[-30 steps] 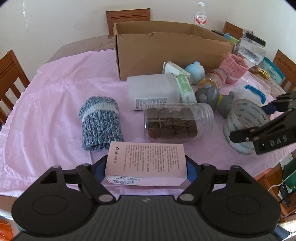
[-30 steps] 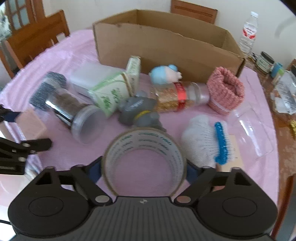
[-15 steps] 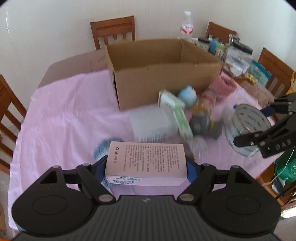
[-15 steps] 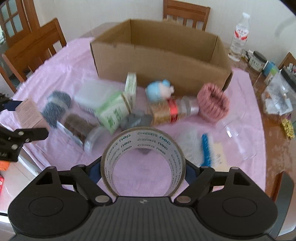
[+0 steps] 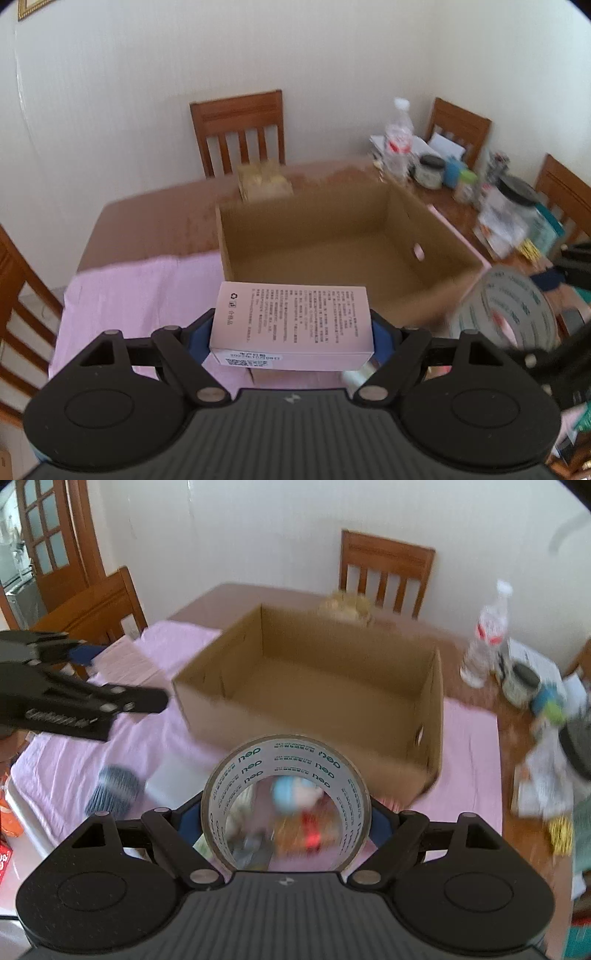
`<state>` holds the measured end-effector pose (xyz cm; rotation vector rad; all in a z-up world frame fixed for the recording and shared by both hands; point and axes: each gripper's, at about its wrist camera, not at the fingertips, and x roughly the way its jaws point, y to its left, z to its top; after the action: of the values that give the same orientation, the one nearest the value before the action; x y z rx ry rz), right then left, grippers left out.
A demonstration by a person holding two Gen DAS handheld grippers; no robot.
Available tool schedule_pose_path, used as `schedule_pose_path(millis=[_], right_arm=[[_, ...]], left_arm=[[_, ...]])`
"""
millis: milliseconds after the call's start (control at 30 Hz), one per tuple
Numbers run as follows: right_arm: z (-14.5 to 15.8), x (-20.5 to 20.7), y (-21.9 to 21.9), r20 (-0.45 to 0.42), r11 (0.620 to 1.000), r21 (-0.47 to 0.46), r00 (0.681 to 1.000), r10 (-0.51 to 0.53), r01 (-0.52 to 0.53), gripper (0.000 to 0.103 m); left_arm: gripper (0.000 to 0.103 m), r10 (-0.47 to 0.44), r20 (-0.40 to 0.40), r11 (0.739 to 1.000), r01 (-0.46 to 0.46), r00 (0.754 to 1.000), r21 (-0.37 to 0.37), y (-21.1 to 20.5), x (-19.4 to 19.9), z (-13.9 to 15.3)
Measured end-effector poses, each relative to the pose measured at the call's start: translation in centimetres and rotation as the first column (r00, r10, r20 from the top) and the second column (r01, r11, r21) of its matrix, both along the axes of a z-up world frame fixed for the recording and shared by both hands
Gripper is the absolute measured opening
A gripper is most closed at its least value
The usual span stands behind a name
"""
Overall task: Organize objects
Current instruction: 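Carry both held items over the cardboard box and open both tools to drop them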
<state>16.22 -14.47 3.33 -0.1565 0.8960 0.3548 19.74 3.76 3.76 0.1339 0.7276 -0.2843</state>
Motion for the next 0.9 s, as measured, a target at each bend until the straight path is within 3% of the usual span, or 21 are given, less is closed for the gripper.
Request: schedule_pose_path(millis=[233,467,600,700,900], right_arm=[[1.4,5.8,-0.4,0.038,1.0,0.014,0.999,0.025,-0.026,0.088],[0.3,11.4,-0.2,0.036,0.999,0.012,0.999,0.036,-0.036,0.088],[-1.5,13.6,-0.4,-0.006,0.999,0.008,0.999,0.033,-0.033,0.088],[-2.9,14.6,-0.5,-0.04,0.999,0.002,0.998,0.041,-0.041,0.088],[-4.2,15.8,-0.3,-0.063,0.999,-0.018,0.997,0.035,-0.036,0.088]], left_arm=[[0.081,0.039,-0.037,0.999,-0.04,0.999,-0.023,-1.7,7.9,-0.9],[0.081,0.079,-0.091,0.997,-0.078,0.993,0.012,-3.1,13.3,-3.7],[0.083,0.094,-0.113,0.995,-0.092,0.989,0.023,-3.8,14.8,-5.0],[0.097,0.124,-0.134,0.992,-0.122,0.983,0.02,-3.7,15.6,-5.7],[0.097,0.142,-0.126,0.99,-0.142,0.982,0.011,-3.2,15.6,-5.3]])
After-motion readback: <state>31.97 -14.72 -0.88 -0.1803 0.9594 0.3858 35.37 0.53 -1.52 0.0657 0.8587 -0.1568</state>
